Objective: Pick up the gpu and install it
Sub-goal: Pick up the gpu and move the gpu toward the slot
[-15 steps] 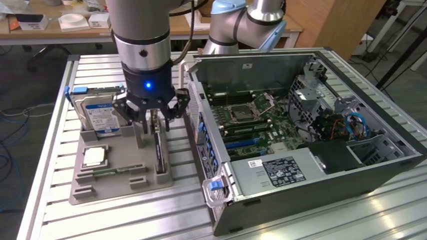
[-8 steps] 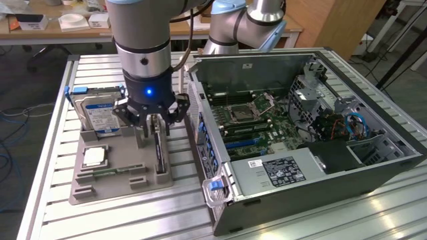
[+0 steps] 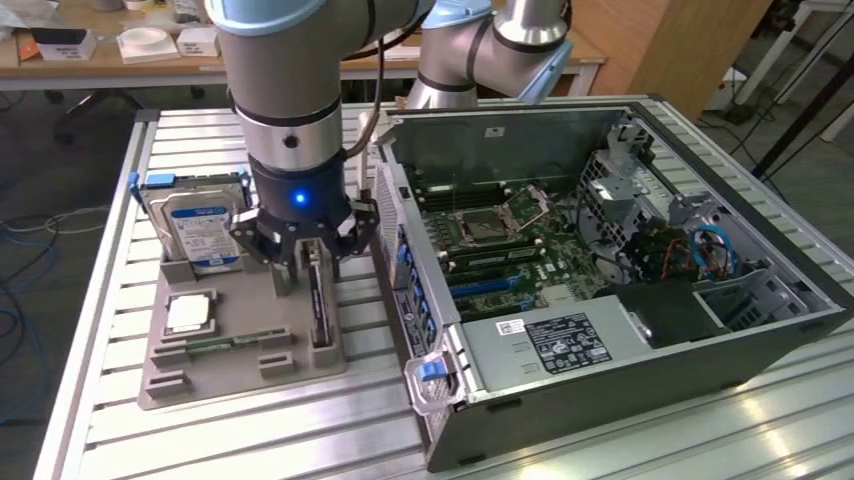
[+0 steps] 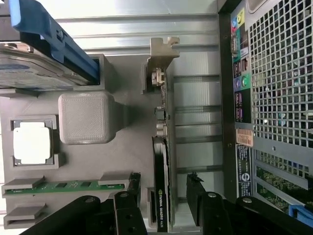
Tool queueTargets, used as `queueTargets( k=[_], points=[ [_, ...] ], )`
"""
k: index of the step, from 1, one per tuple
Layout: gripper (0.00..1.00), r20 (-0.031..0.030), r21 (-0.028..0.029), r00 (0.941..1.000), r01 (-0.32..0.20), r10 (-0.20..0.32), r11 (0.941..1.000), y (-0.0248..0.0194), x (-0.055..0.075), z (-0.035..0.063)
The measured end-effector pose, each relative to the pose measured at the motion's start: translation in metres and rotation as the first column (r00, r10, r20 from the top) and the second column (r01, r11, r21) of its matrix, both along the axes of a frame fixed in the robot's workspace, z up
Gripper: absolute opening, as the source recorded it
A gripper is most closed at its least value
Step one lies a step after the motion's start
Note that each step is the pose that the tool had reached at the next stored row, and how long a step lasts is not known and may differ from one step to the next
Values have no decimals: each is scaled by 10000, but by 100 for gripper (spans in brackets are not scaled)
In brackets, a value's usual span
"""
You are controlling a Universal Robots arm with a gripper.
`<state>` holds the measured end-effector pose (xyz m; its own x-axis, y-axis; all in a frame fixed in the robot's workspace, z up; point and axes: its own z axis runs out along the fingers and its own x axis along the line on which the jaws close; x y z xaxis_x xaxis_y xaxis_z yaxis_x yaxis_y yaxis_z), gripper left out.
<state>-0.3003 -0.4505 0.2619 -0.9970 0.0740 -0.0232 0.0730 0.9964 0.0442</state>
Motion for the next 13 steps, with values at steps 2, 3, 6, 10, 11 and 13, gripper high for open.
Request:
queueTargets(
  k=[2, 3, 6, 10, 11, 13],
  points=[
    [50, 0, -1, 10000, 0, 0, 10000, -2, 0, -36],
    [50, 0, -1, 10000, 0, 0, 10000, -2, 0, -54],
    [50, -1, -1, 10000, 0, 0, 10000, -3, 0, -109],
    [50, -1, -1, 10000, 0, 0, 10000, -3, 0, -181],
    [50, -1, -2, 10000, 0, 0, 10000, -3, 0, -200],
    [50, -1, -1, 10000, 0, 0, 10000, -3, 0, -236]
  ],
)
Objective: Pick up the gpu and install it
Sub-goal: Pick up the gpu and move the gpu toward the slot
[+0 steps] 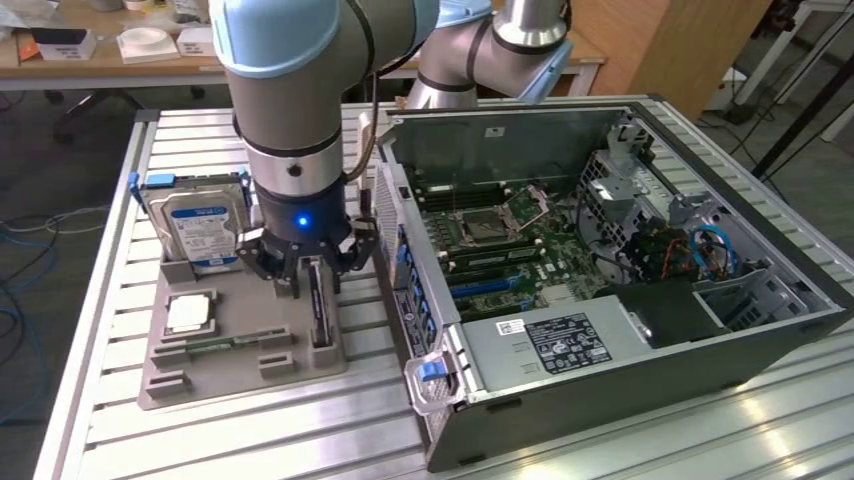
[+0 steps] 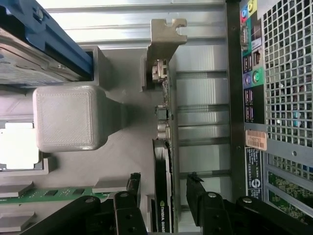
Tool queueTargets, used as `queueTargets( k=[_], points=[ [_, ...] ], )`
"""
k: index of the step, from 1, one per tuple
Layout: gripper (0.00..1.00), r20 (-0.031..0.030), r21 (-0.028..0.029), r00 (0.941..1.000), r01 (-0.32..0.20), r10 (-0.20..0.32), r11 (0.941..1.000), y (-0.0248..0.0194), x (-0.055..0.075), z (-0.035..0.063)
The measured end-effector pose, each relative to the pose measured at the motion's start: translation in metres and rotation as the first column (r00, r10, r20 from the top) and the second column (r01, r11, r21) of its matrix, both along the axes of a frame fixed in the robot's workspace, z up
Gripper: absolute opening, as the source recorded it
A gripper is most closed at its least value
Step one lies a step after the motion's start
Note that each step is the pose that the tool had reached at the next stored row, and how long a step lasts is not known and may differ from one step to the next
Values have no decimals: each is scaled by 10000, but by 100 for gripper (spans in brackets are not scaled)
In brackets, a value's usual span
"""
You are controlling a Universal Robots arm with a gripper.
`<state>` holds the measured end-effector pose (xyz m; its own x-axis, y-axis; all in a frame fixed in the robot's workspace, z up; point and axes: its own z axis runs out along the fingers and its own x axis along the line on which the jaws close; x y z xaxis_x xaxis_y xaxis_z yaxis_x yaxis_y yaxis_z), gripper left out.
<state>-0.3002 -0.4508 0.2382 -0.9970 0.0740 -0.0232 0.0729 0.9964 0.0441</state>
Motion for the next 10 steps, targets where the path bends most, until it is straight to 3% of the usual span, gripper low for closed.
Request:
queueTargets(
  k=[10],
  points=[
    [50, -1, 0, 10000, 0, 0, 10000, -1, 0, -19]
  ],
)
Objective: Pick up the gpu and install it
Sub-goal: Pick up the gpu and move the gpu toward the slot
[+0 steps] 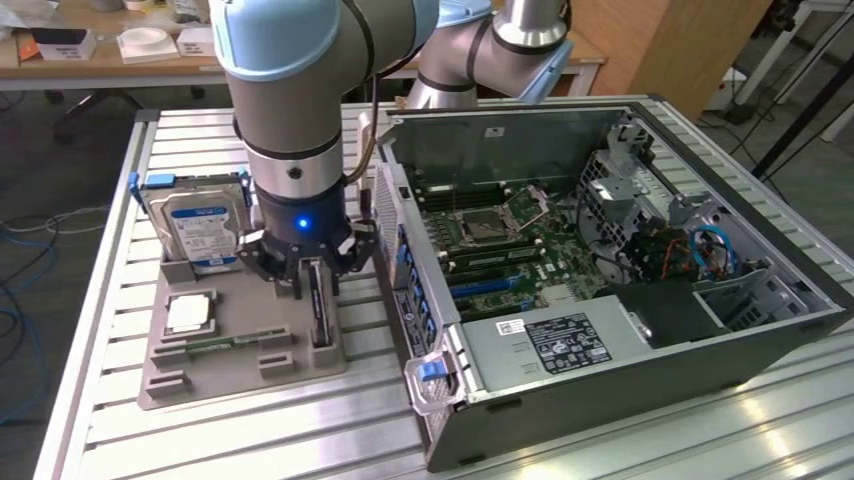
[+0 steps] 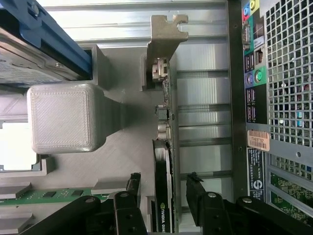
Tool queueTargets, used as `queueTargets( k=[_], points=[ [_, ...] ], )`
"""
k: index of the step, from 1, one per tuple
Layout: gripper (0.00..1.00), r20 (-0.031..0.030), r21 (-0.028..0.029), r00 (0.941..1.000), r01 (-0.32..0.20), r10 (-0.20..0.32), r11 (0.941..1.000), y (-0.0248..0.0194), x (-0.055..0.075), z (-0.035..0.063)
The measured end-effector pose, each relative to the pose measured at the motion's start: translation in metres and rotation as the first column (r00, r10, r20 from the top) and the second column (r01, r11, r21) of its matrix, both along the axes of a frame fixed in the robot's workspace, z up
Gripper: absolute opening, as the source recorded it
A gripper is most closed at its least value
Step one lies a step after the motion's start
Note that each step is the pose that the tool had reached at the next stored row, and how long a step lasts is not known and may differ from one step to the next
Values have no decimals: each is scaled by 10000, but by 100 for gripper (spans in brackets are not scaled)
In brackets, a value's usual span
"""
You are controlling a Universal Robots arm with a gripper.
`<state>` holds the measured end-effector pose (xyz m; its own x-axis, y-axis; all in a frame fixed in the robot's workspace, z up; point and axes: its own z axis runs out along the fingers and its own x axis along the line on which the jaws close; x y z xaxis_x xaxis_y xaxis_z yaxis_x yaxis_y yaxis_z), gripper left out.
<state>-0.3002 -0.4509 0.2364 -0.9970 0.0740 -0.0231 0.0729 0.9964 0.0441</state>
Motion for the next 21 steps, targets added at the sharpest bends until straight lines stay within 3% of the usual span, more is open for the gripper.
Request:
queueTargets(
  k=[3, 4, 8, 9, 21],
  points=[
    [43, 0, 0, 10000, 0, 0, 10000, 0, 0, 0],
    [36, 0, 0, 10000, 0, 0, 10000, 0, 0, -1],
    [35, 0, 0, 10000, 0, 0, 10000, 0, 0, -1],
    [27, 0, 0, 10000, 0, 0, 10000, 0, 0, -2],
    [26, 0, 3, 10000, 1, -1, 10000, 0, 0, -7]
  ],
)
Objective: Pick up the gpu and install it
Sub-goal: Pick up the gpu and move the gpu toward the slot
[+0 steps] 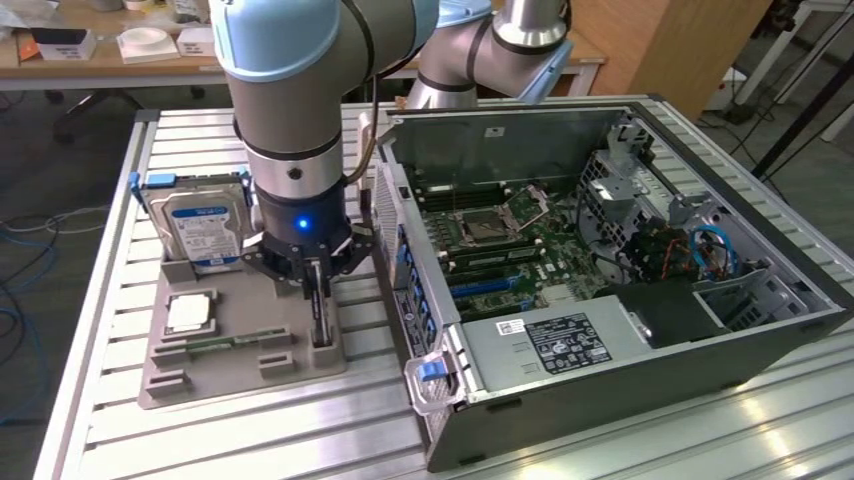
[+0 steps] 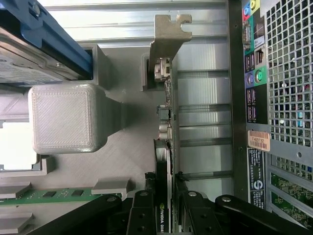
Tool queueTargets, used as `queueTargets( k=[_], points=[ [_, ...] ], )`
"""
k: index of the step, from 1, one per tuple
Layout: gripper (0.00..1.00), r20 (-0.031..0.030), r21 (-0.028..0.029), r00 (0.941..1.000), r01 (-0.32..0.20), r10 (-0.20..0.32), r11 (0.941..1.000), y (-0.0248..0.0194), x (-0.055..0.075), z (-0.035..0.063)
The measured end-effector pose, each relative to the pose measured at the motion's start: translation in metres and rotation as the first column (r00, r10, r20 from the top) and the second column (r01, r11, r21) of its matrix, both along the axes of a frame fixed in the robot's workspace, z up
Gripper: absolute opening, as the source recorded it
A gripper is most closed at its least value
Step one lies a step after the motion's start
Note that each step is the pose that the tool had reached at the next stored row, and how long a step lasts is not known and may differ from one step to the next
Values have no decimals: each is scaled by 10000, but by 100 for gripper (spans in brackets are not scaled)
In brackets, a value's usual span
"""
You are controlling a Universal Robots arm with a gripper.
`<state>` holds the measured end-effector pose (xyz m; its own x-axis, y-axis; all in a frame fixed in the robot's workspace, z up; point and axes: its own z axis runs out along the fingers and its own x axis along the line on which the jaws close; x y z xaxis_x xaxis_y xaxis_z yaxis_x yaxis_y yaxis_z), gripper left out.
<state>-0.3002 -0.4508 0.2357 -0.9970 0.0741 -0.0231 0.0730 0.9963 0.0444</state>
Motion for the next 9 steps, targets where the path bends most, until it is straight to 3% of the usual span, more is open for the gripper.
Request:
queueTargets(
  k=[9],
  points=[
    [26, 1, 0, 10000, 0, 0, 10000, 0, 0, 0]
  ],
)
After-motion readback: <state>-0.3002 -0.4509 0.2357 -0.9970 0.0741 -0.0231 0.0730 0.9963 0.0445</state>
